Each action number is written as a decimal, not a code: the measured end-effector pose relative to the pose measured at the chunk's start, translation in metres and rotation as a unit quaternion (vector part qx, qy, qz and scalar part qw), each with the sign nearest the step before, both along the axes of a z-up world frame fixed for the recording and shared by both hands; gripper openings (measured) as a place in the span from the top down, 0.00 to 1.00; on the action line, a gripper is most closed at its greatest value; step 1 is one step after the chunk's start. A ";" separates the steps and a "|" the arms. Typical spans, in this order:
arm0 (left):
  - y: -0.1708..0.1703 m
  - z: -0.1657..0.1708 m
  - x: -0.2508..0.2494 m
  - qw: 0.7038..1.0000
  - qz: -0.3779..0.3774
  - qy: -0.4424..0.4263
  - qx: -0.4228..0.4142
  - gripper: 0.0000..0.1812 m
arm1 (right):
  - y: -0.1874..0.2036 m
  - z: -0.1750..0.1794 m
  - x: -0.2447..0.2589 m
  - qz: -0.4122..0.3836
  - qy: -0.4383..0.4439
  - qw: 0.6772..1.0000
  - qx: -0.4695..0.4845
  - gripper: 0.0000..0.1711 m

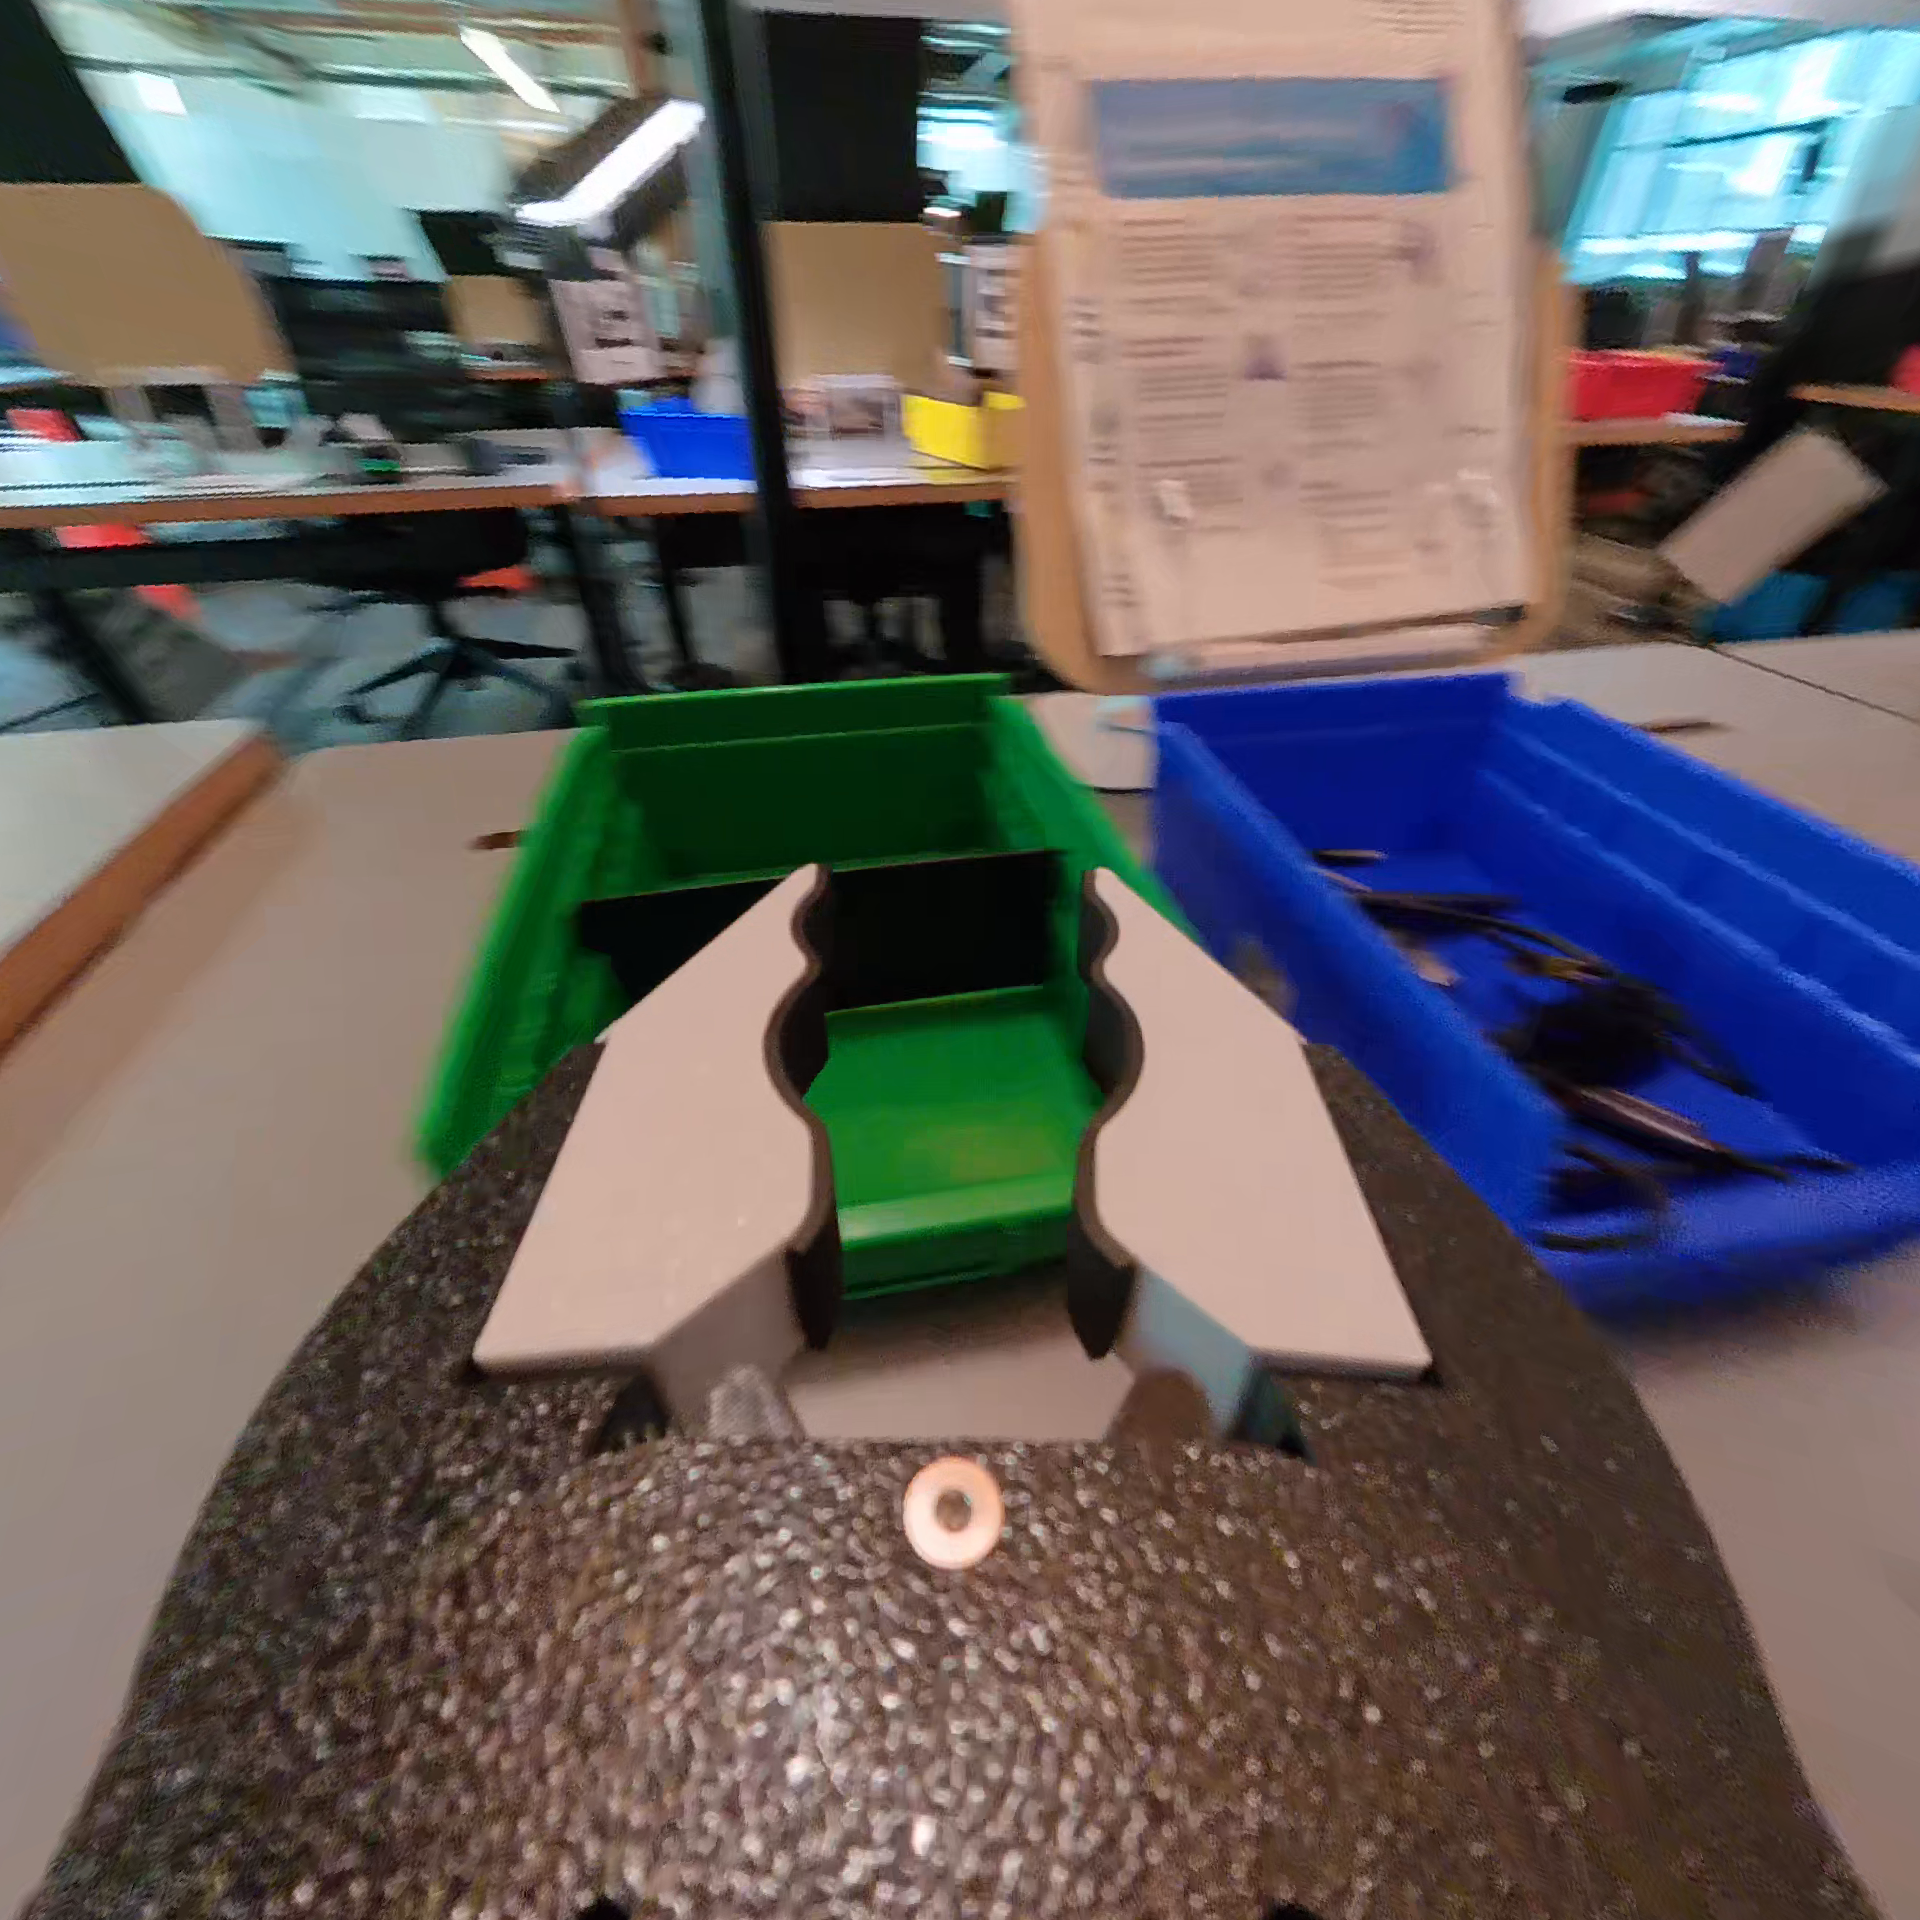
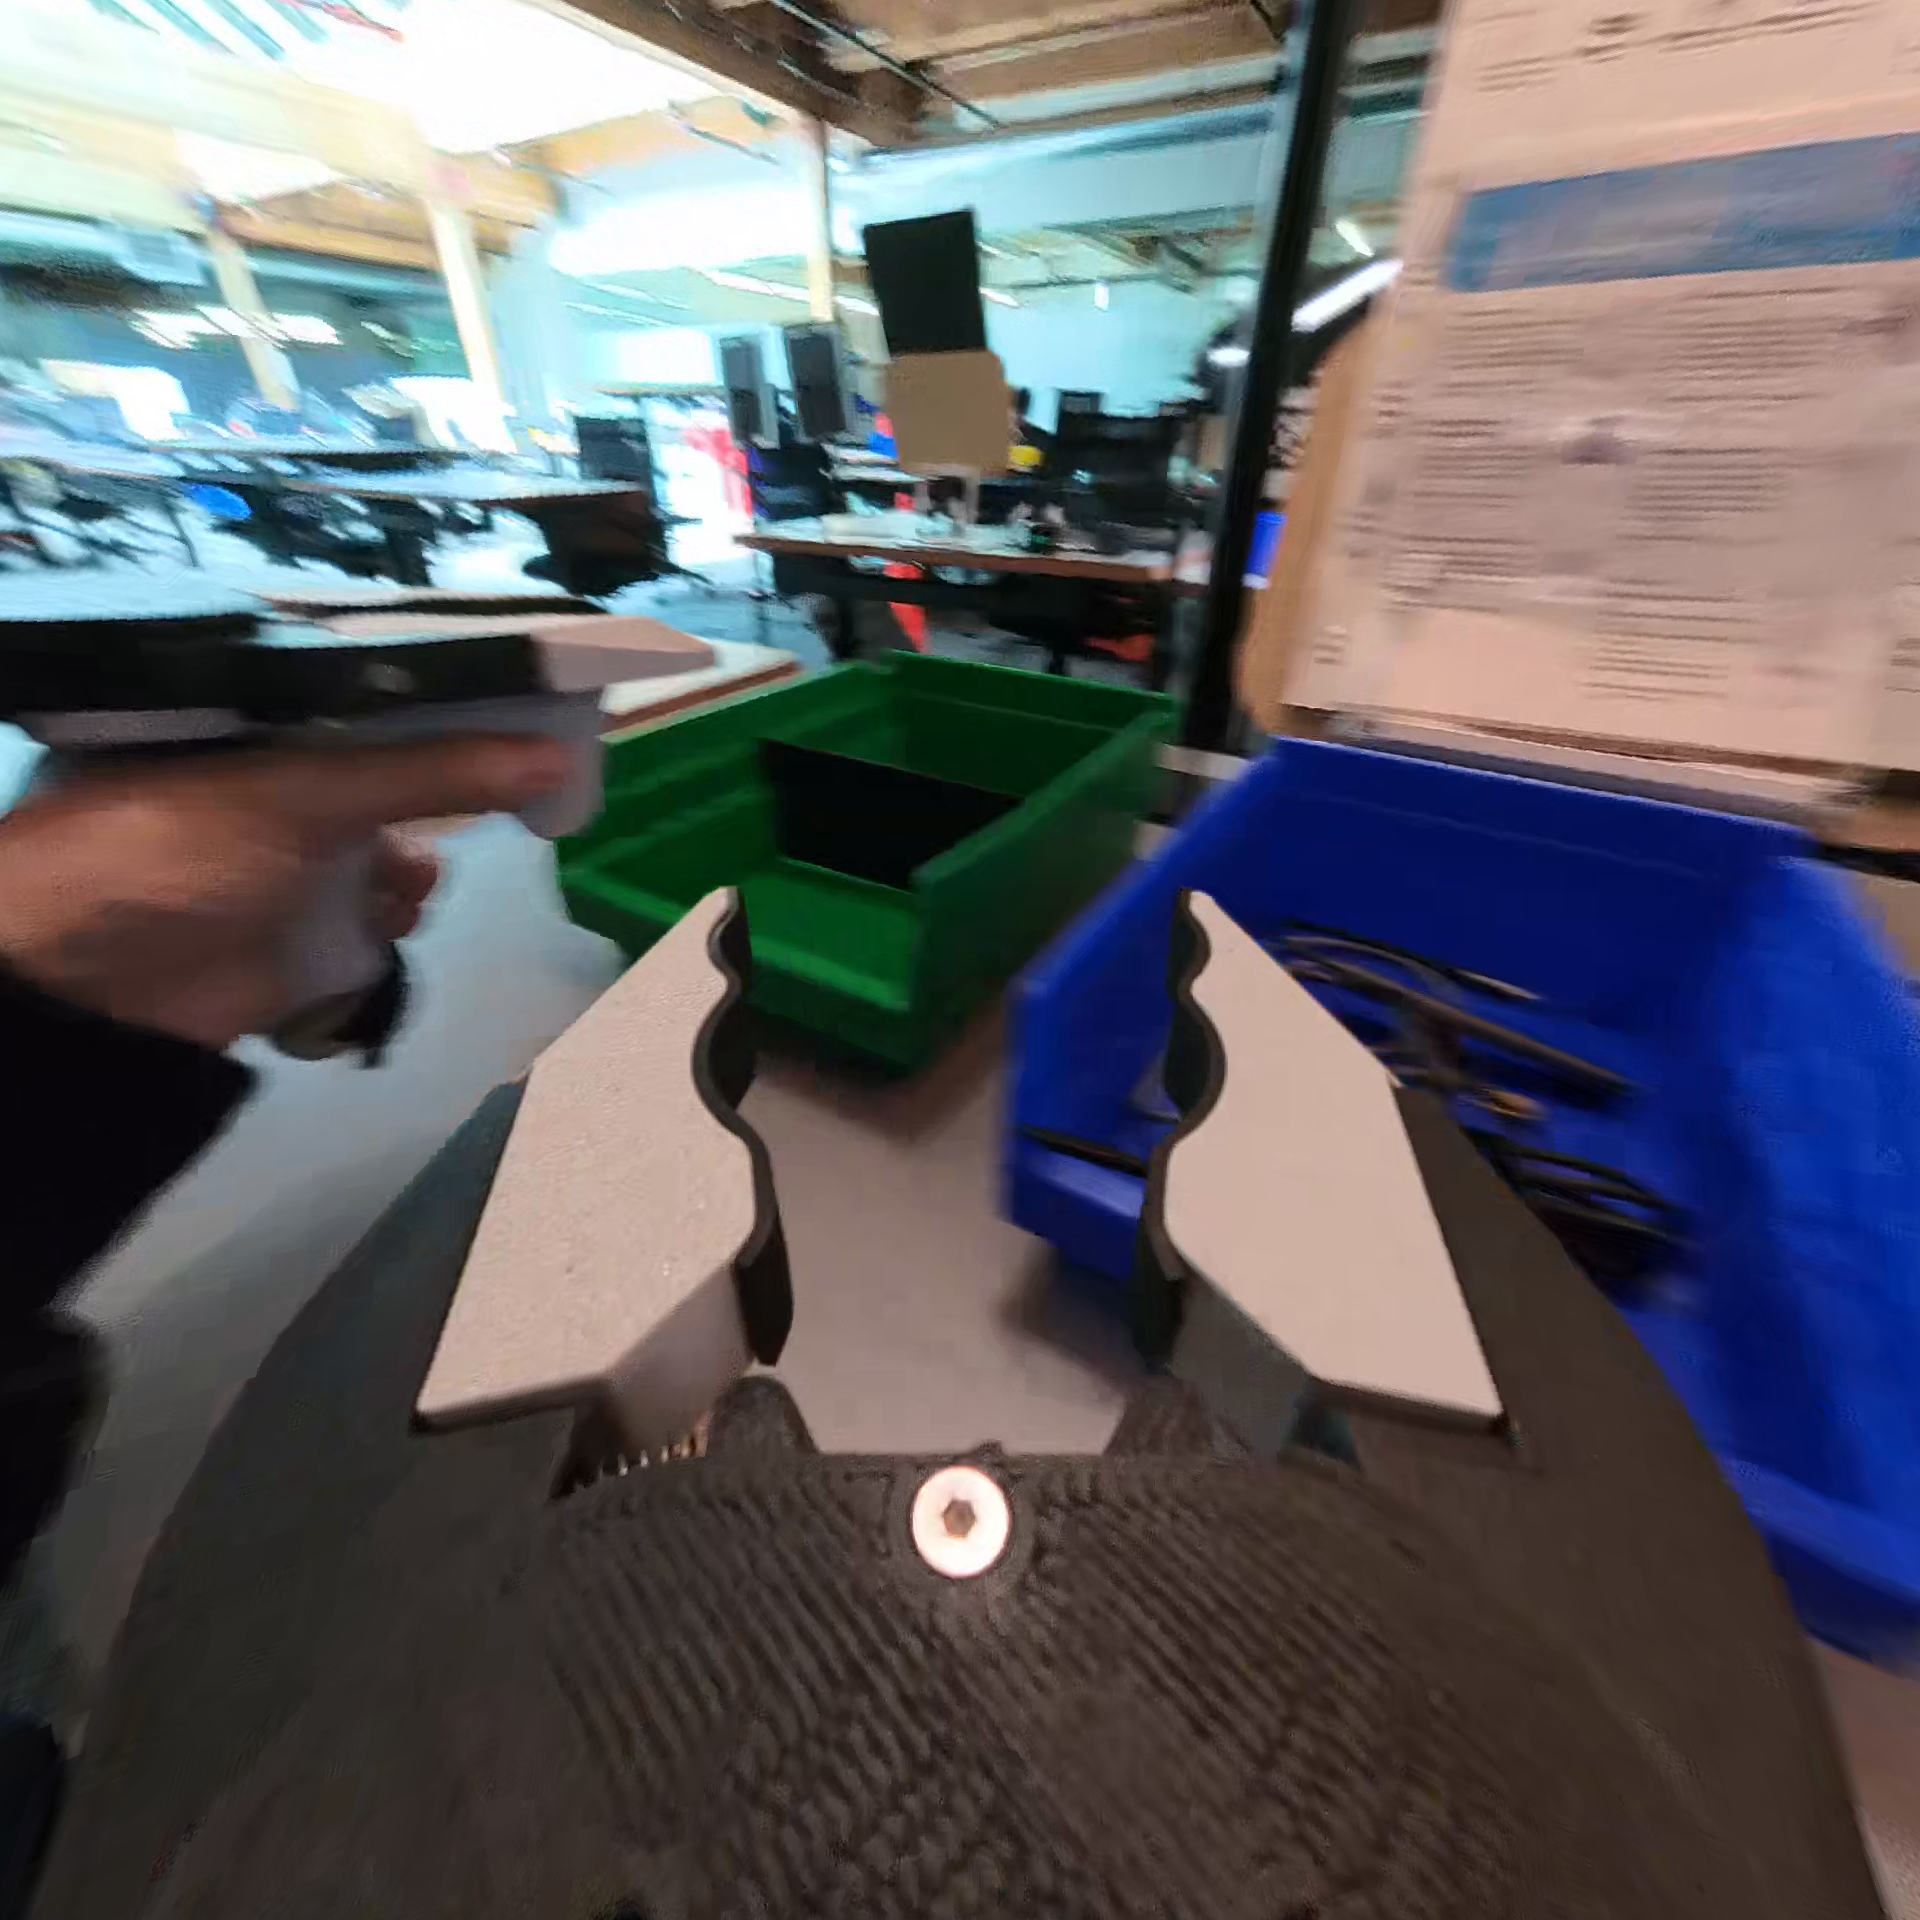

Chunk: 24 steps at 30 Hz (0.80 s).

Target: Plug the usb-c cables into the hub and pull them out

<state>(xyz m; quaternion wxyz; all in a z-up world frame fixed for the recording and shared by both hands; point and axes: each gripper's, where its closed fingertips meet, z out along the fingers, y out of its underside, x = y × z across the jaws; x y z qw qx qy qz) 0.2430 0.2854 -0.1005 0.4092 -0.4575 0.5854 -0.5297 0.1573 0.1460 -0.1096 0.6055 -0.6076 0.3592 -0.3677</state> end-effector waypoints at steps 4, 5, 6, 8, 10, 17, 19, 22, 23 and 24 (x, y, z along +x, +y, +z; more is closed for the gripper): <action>0.077 -0.021 0.013 0.997 0.078 -0.002 -0.012 0.68 | 0.074 -0.043 0.025 -0.005 0.052 0.998 -0.019 0.56; 0.085 -0.026 0.016 0.997 0.077 -0.002 -0.022 0.66 | 0.080 -0.050 0.036 -0.021 0.065 0.998 -0.010 0.57; 0.090 -0.032 0.018 0.997 0.072 0.001 -0.030 0.65 | 0.085 -0.055 0.045 -0.030 0.078 0.997 0.003 0.62; 0.098 -0.043 0.022 0.996 0.074 0.016 -0.040 0.63 | 0.090 -0.056 0.062 -0.053 0.080 0.995 0.018 0.74; 0.103 -0.049 0.027 0.996 0.079 0.015 -0.038 0.63 | 0.091 -0.056 0.076 -0.070 0.081 0.994 0.027 0.77; 0.108 -0.088 0.049 0.992 0.088 0.081 -0.032 0.65 | 0.089 -0.057 0.098 -0.108 0.079 0.990 0.036 0.93; 0.108 -0.092 0.052 0.992 0.087 0.083 -0.040 0.68 | 0.086 -0.067 0.105 -0.124 0.091 0.988 0.031 0.91; 0.103 -0.092 0.054 0.993 0.069 0.077 -0.060 0.74 | 0.079 -0.068 0.105 -0.148 0.073 0.986 0.030 0.97; 0.103 -0.092 0.054 0.993 0.068 0.077 -0.058 0.80 | 0.077 -0.064 0.102 -0.152 0.061 0.986 0.029 0.96; 0.106 -0.094 0.054 0.993 0.075 0.077 -0.052 0.84 | 0.077 -0.061 0.097 -0.151 0.053 0.987 0.025 0.96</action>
